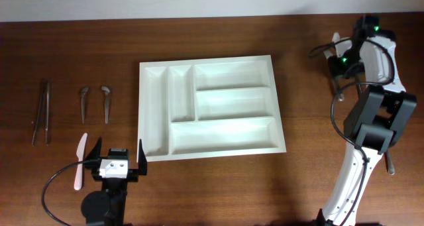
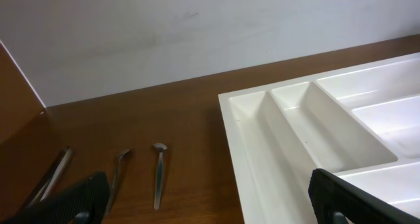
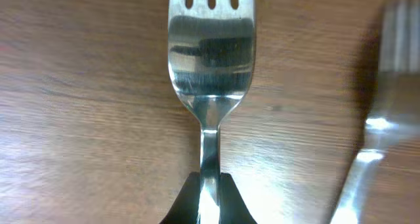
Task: Pack container
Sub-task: 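Carry the fork to the tray's upper-right compartment and release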
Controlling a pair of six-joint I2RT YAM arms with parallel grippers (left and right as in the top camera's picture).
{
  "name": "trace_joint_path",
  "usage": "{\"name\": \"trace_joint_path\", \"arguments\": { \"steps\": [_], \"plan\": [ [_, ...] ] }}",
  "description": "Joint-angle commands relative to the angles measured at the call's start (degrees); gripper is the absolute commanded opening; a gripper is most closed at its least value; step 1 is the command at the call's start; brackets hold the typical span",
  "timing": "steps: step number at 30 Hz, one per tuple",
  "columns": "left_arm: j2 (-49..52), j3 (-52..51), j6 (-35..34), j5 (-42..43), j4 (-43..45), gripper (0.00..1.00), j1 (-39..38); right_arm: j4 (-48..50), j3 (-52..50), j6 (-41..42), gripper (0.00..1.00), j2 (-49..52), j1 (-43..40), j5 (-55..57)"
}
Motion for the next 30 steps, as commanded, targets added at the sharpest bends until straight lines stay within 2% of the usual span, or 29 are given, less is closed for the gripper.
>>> {"name": "trace_joint_path", "arguments": {
  "steps": [1, 5, 12, 19, 30],
  "plan": [
    [-0.4, -0.3, 0.9, -0.4, 0.0, 0.99, 0.2, -3.1, 7.1, -2.4, 0.04, -0.3, 1.6, -1.7],
    [-0.4, -0.3, 0.9, -0.4, 0.0, 0.99, 0.2, -8.0, 13.4, -3.8, 0.04, -0.4, 5.0, -3.8],
    [-0.4, -0.3, 0.9, -0.4, 0.0, 0.99, 0.2, -14.7, 20.1, -12.2, 0.05, -0.9, 13.4, -8.0],
    [-0.4, -0.3, 0.9, -0.4, 0.0, 0.99, 0.2, -17.2, 21.0, -16.0, 0.05, -1.3, 21.4, -8.2],
    [-0.4, -0.3, 0.9, -0.4, 0.0, 0.99, 0.2, -27.0, 21.0, -26.5, 0.05, -1.3, 30.1, -10.8]
  ]
}}
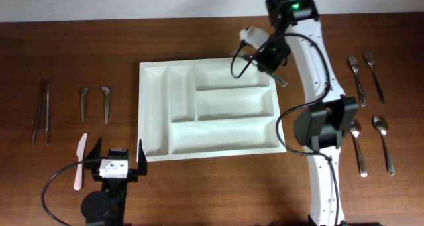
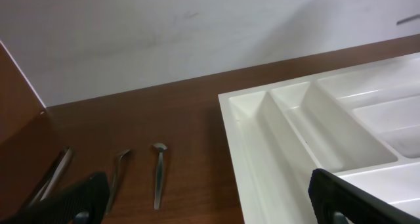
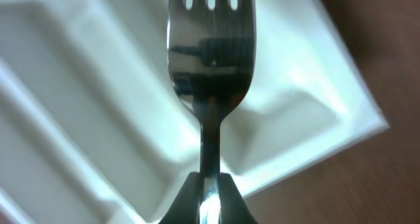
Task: Pack container
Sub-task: 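Carry the fork to the tray's upper-right compartment and release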
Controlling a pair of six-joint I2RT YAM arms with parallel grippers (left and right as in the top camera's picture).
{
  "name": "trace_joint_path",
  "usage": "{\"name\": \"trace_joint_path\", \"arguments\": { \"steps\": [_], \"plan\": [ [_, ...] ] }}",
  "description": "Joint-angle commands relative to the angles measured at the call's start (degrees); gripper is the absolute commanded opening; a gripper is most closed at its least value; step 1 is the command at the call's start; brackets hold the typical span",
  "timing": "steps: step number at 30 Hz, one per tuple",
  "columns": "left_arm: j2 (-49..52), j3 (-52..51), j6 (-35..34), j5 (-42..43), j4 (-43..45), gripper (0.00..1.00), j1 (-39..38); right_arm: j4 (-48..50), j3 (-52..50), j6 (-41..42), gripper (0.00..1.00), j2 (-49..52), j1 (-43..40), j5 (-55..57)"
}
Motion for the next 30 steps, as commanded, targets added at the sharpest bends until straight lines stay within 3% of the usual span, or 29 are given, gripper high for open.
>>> {"name": "trace_joint_path", "arguments": {
  "steps": [1, 16, 30],
  "plan": [
    [-0.4, -0.3, 0.9, -0.4, 0.0, 0.99, 0.2, -2.1, 1.6, -5.8, 0.05, -1.3, 1.9, -3.1],
    [-0.4, -0.3, 0.9, -0.4, 0.0, 0.99, 0.2, -3.6, 0.7, -12.1, 0.05, -1.3, 4.7, -5.1],
    [-0.4, -0.3, 0.9, -0.4, 0.0, 0.99, 0.2, -3.6, -9.2, -15.2, 0.05, -1.3, 10.1, -4.9]
  ]
}}
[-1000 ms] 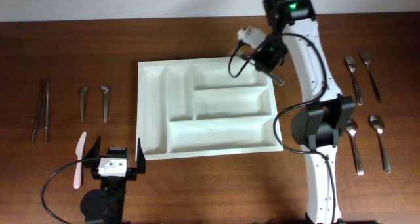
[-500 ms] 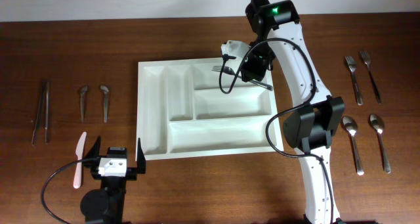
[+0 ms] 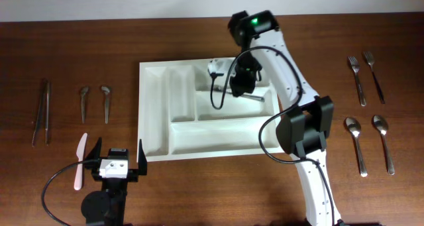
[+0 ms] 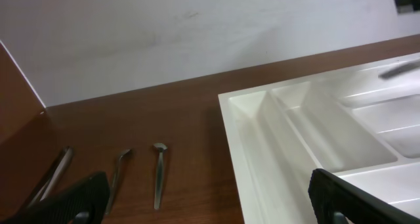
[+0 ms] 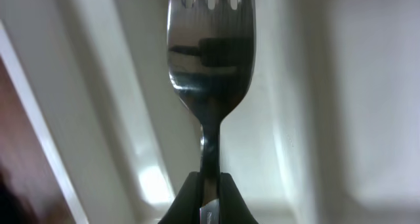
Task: Pack container
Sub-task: 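Carry the fork to the tray's upper-right compartment and release, then move the right gripper back over the remaining forks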
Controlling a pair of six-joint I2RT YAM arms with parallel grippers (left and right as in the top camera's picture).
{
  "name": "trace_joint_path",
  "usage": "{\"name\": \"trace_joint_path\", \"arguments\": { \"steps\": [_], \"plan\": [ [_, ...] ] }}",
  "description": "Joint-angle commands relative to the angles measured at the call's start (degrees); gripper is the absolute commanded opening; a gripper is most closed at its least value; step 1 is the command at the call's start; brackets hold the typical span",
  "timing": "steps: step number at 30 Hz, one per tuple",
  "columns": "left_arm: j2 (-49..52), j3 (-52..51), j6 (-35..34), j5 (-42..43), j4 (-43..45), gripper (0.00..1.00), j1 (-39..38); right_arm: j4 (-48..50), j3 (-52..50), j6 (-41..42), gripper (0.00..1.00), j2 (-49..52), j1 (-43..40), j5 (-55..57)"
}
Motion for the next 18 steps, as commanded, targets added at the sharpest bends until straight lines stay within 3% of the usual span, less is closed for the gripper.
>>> {"name": "trace_joint_path", "arguments": {
  "steps": [1, 9, 18],
  "plan": [
    [-0.4, -0.3, 0.9, -0.4, 0.0, 0.99, 0.2, -0.3, -2.7, -2.9, 0.05, -1.3, 1.1, -1.3],
    [-0.4, -0.3, 0.9, -0.4, 0.0, 0.99, 0.2, -0.3, -7.2, -6.7, 0.06, -1.3, 0.6, -1.4],
    [-0.4, -0.3, 0.9, -0.4, 0.0, 0.99, 0.2, -0.3, -11.0, -9.4, 0.15, -1.3, 0.5, -1.3]
  ]
}}
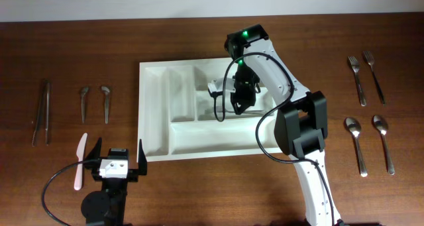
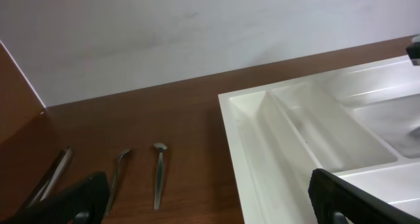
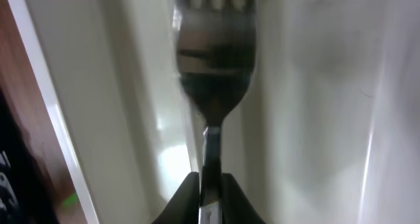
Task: Pack container
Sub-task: 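Move the right gripper back over the remaining forks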
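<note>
The white cutlery tray (image 1: 142, 113) lies mid-table, and its near-left corner (image 2: 228, 104) shows in the left wrist view. My right gripper (image 1: 237, 99) hangs over the tray's middle long compartment. It is shut on the handle of a steel fork (image 3: 213, 66), whose tines point away over the white tray floor. In the right wrist view the right gripper (image 3: 209, 184) pinches the fork's neck. My left gripper (image 1: 119, 158) rests open at the front left, beside the tray's corner, holding nothing.
Two forks (image 1: 356, 72) and two spoons (image 1: 353, 130) lie on the table to the right. On the left are long steel pieces (image 1: 42, 112), two small spoons (image 1: 85, 100) and a white plastic knife (image 1: 79, 163). A wall rises behind the table's far edge.
My right gripper, still holding the fork, has shifted from the divider between the far and middle compartments to over the middle compartment. The left arm has not moved.
My right gripper was shut on a fork at the table's far right, beside another fork. Then it held the fork over the tray's far right corner, then over the far compartments, and now over the middle compartment. The left gripper stayed open throughout.
</note>
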Controlling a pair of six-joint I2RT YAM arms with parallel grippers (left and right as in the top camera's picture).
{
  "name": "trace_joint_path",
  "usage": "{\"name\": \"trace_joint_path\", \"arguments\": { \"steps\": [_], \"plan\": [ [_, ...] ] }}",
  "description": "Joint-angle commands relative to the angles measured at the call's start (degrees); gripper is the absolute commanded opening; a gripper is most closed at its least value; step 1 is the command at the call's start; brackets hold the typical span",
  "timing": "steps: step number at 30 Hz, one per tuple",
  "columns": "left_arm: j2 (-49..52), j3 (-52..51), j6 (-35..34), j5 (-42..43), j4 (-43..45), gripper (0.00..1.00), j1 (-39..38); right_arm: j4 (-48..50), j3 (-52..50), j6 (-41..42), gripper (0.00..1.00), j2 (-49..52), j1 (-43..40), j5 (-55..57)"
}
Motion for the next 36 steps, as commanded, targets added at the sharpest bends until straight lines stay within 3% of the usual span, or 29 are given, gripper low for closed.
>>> {"name": "trace_joint_path", "arguments": {
  "steps": [1, 9, 11, 15, 21, 24, 36],
  "plan": [
    [-0.4, -0.3, 0.9, -0.4, 0.0, 0.99, 0.2, -0.2, -0.3, -2.2, 0.17, -1.3, -0.2, -1.3],
    [-0.4, -0.3, 0.9, -0.4, 0.0, 0.99, 0.2, 1.6, -0.2, -2.1, 0.38, -1.3, -1.6, -1.3],
    [-0.4, -0.3, 0.9, -0.4, 0.0, 0.99, 0.2, 1.7, 0.8, -1.8, 0.99, -1.3, -2.3, -1.3],
    [-0.4, -0.3, 0.9, -0.4, 0.0, 0.99, 0.2, 1.2, 6.2, 4.2, 0.99, -1.3, -3.9, 1.1],
    [-0.4, -0.3, 0.9, -0.4, 0.0, 0.99, 0.2, -0.2, 22.7, 25.4, 0.99, -1.3, -8.1, 15.9],
    [-0.4, -0.3, 0.9, -0.4, 0.0, 0.99, 0.2, -0.2, 30.6, 31.8, 0.99, -1.3, -12.2, 18.1],
    [-0.4, -0.3, 0.9, -0.4, 0.0, 0.99, 0.2, 5.0, 34.4, 41.3, 0.99, -1.2, -36.1, 13.3]
  ]
}}
